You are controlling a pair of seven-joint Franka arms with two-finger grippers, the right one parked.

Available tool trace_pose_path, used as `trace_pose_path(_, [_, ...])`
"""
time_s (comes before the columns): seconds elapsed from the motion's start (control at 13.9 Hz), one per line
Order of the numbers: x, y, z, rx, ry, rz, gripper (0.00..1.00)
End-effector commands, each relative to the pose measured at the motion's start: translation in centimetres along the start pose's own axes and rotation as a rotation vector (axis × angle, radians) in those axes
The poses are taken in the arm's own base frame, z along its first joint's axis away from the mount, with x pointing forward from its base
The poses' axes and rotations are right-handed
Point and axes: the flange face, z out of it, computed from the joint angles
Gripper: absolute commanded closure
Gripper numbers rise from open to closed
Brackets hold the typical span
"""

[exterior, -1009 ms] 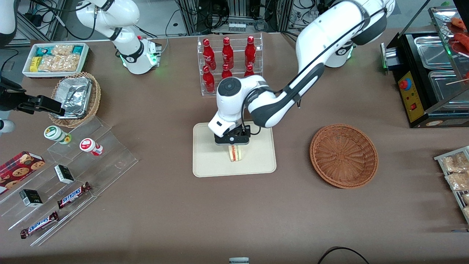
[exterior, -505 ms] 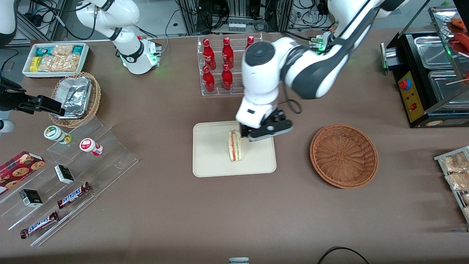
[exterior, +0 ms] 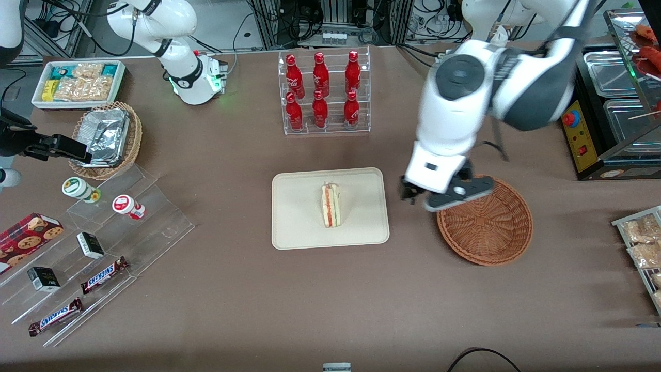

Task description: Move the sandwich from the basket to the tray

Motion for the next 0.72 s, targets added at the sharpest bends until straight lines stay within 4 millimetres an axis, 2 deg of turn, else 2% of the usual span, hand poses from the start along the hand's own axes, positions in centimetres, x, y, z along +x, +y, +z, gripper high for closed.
trace_pose_path(0.0, [1.7,-6.2,-2.5,-0.027,-0.044,0.061,0.01])
trace_pose_path(0.14, [3.1,-10.8,-3.8,-0.051,-0.080,0.109,0.01])
trace_pose_path(0.36, [4.0,-17.9,-5.0,-0.087,-0.121,0.189,0.01])
trace_pose_path(0.65, [3.0,-22.4,-4.7,-0.081,-0.139,0.221,0.01])
